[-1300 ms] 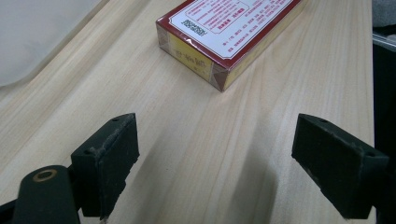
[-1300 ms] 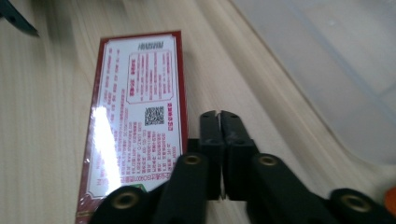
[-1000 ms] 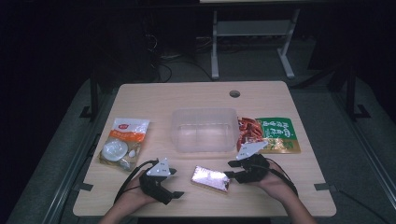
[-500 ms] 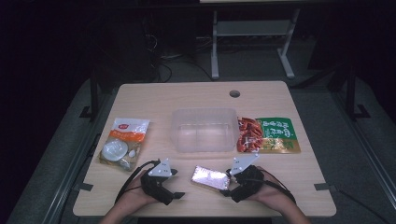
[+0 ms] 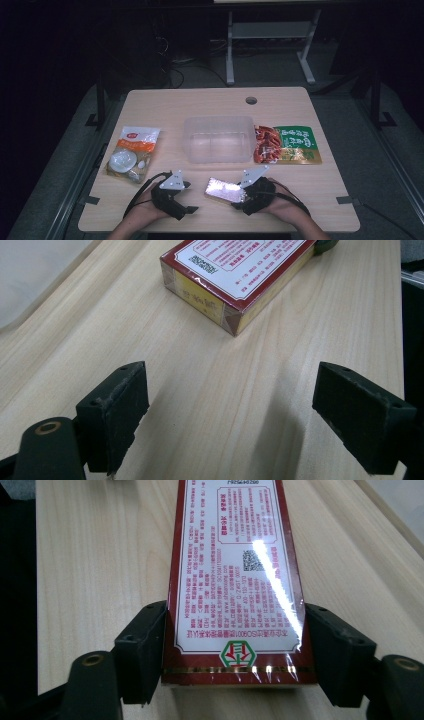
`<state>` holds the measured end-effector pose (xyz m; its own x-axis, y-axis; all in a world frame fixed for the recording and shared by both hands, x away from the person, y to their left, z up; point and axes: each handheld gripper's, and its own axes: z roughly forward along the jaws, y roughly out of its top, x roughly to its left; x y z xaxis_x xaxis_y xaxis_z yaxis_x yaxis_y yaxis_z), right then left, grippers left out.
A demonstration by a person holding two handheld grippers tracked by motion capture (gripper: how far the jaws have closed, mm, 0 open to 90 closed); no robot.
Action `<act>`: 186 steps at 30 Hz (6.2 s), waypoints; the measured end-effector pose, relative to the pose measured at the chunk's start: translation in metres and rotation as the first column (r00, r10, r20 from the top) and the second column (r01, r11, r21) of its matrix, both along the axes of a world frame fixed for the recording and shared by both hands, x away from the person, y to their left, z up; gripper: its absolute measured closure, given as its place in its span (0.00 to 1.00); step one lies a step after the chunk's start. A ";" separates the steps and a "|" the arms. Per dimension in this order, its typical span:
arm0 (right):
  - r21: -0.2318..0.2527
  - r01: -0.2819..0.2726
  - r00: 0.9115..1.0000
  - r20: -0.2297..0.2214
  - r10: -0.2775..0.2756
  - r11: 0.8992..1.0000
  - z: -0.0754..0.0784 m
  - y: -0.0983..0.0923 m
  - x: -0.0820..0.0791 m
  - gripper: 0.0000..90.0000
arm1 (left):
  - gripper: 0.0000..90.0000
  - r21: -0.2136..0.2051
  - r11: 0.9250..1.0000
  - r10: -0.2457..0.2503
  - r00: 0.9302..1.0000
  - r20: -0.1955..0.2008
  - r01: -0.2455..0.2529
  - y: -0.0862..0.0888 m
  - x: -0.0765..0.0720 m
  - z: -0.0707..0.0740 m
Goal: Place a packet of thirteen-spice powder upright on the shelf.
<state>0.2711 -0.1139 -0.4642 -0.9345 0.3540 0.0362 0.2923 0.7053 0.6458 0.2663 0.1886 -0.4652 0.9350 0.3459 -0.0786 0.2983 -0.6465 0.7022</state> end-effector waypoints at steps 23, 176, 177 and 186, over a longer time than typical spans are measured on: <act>-0.005 -0.023 1.000 0.006 0.023 1.000 -0.002 -0.001 0.001 0.35 | 0.16 0.002 1.000 -0.007 1.000 0.002 0.007 -0.001 0.000 0.000; 0.155 0.190 0.981 0.002 -0.193 0.969 0.011 -0.056 -0.016 0.15 | 0.35 -0.153 0.979 -0.131 0.991 0.030 0.134 -0.026 0.080 0.085; 0.155 0.190 0.981 0.004 -0.193 0.969 0.011 -0.056 -0.016 0.15 | 0.35 -0.156 0.979 -0.130 0.991 0.032 0.134 -0.028 0.082 0.087; 0.162 0.171 0.984 0.017 -0.176 0.972 0.011 -0.054 -0.017 0.15 | 0.35 -0.154 0.980 -0.121 0.991 0.054 0.128 -0.039 0.097 0.094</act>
